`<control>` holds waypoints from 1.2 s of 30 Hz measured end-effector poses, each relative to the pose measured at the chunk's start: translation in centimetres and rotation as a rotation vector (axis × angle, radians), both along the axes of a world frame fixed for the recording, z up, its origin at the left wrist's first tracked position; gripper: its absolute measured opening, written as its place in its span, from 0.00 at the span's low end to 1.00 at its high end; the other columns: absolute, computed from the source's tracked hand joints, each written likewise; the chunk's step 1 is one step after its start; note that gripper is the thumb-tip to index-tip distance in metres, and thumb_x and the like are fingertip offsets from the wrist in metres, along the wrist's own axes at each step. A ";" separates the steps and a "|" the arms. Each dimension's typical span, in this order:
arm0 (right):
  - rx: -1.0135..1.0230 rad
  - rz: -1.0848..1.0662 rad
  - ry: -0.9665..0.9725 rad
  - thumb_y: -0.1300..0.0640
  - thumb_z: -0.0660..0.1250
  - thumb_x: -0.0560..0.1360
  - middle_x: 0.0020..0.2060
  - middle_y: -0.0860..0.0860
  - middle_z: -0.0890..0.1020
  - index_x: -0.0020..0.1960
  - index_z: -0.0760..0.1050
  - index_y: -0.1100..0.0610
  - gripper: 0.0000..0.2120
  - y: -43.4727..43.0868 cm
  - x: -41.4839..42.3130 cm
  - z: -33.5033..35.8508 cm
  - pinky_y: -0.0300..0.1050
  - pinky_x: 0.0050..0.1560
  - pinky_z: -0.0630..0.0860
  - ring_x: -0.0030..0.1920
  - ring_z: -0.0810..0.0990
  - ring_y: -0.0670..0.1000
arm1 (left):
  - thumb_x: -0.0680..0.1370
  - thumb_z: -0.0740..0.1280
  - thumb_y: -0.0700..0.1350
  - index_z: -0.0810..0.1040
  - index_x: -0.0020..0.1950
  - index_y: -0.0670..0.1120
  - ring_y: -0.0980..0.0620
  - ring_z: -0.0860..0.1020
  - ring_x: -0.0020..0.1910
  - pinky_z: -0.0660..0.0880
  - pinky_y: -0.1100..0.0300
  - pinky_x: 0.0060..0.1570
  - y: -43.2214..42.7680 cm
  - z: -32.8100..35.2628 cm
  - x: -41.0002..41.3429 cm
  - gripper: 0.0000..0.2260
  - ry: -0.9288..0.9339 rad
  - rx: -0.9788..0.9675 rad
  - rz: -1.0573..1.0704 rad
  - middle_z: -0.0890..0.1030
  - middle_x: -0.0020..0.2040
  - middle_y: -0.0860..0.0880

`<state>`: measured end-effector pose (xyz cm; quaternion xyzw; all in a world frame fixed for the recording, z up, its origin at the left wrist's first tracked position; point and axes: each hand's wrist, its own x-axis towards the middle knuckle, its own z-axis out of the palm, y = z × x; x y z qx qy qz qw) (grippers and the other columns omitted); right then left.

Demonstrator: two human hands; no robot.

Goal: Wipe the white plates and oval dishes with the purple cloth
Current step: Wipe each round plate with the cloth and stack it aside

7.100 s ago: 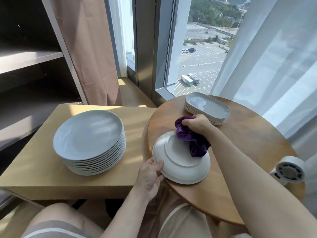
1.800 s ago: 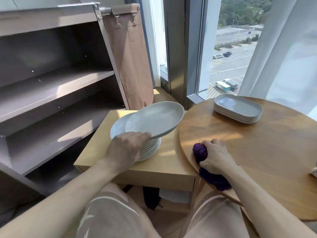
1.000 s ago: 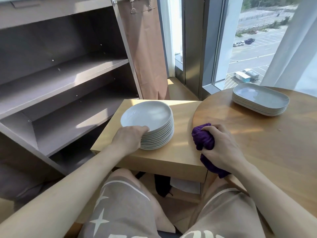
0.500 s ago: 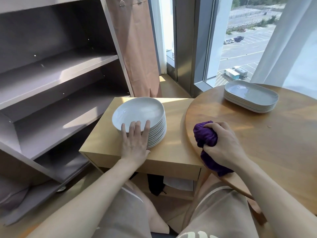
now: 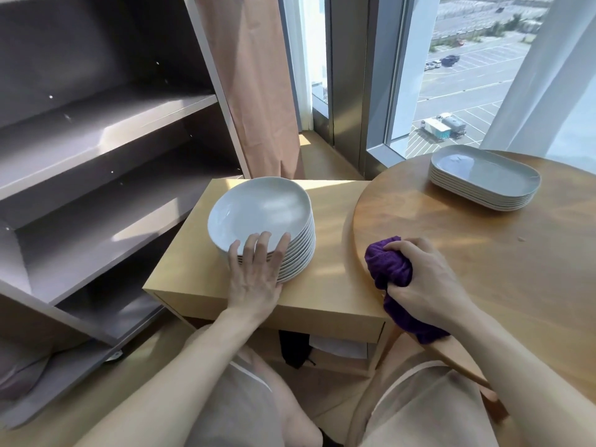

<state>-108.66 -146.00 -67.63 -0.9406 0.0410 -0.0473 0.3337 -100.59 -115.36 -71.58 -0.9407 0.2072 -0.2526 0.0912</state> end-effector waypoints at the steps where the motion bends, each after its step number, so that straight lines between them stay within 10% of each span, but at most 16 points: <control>1: -0.002 -0.002 0.003 0.54 0.75 0.70 0.66 0.44 0.69 0.69 0.72 0.43 0.29 -0.1 0.0 -0.1 0.53 0.61 0.73 0.63 0.70 0.52 | 0.62 0.81 0.50 0.58 0.78 0.51 0.40 0.67 0.67 0.64 0.39 0.68 0.1 0.0 0.1 0.50 -0.002 0.002 -0.006 0.65 0.68 0.43; 19: -0.003 -0.002 0.025 0.54 0.75 0.69 0.62 0.36 0.67 0.68 0.72 0.39 0.30 -1.3 0.2 -1.4 0.49 0.58 0.71 0.61 0.70 0.48 | 0.73 0.72 0.61 0.50 0.70 0.49 0.43 0.67 0.56 0.63 0.49 0.68 4.0 2.7 8.9 0.39 0.180 0.220 0.158 0.66 0.61 0.43; 36: 0.014 -0.073 0.008 0.55 0.75 0.70 0.62 0.36 0.68 0.68 0.73 0.40 0.29 -2.0 0.3 -1.6 0.46 0.58 0.70 0.61 0.71 0.46 | 0.73 0.71 0.51 0.54 0.69 0.50 0.43 0.69 0.53 0.66 0.48 0.64 -0.2 2.9 15.2 0.33 0.197 0.173 0.387 0.65 0.55 0.44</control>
